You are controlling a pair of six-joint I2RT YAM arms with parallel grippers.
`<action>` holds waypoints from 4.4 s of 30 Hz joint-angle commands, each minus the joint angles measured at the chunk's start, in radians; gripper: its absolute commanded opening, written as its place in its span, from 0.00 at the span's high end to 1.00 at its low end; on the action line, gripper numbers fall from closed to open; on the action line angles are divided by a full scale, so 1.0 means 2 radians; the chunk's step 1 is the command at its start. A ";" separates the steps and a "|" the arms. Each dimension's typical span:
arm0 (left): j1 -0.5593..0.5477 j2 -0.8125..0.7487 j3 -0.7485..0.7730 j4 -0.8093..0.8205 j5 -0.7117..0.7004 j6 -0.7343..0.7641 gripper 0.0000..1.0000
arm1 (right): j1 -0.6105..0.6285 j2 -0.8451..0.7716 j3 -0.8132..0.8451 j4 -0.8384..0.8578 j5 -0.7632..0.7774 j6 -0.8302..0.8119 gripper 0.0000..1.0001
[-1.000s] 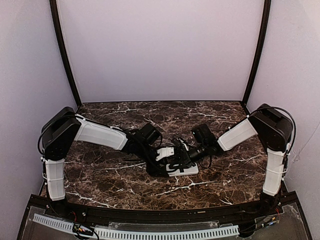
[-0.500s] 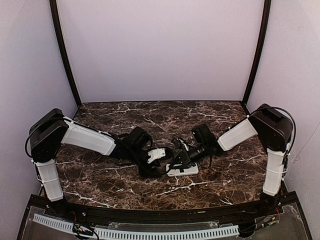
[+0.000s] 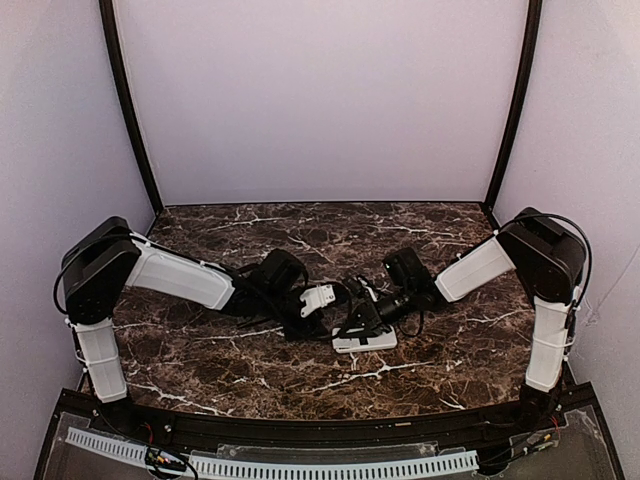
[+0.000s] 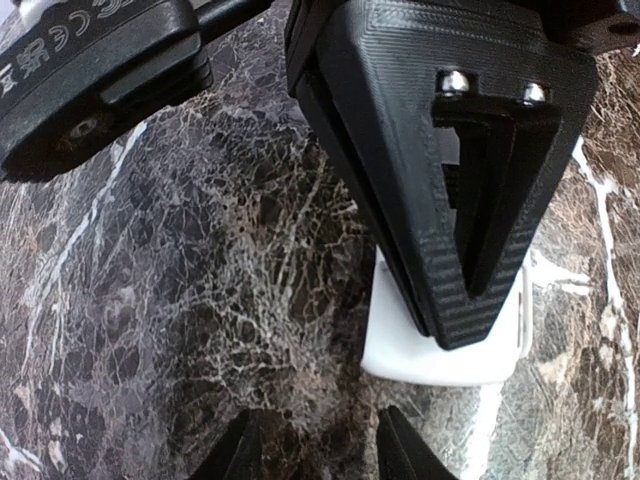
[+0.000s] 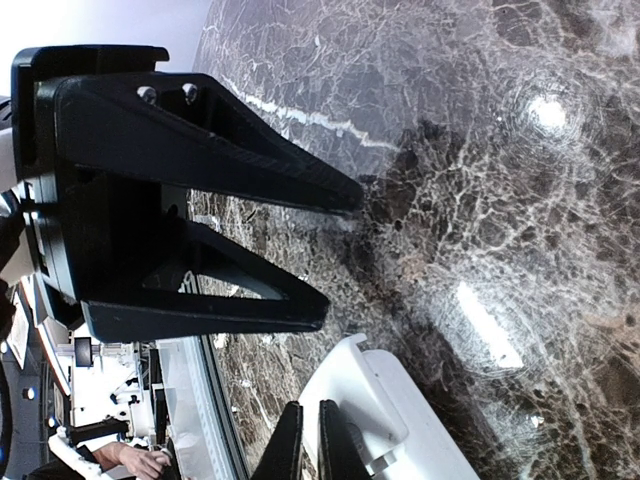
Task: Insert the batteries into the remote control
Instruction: Press the battery cover onto the remote control.
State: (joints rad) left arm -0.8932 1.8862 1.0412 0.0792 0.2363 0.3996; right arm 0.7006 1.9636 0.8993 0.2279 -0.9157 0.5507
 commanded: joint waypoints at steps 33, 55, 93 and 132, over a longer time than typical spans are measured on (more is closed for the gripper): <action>-0.022 0.001 0.005 -0.006 0.037 -0.006 0.59 | 0.001 -0.006 -0.018 -0.051 0.037 -0.020 0.89; -0.045 0.035 0.043 -0.018 0.030 -0.015 0.57 | -0.001 -0.009 -0.021 -0.047 0.026 -0.019 0.84; -0.058 0.042 -0.017 0.098 0.000 -0.019 0.43 | -0.012 -0.015 -0.035 -0.027 0.010 -0.007 0.89; -0.018 0.056 0.026 0.033 0.099 0.082 0.61 | -0.004 -0.020 0.010 0.011 -0.030 0.023 0.82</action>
State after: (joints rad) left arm -0.9333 1.9923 1.0779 0.1791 0.4122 0.5476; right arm 0.6846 1.9263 0.8890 0.2111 -0.9588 0.5785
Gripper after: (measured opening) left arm 0.566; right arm 0.182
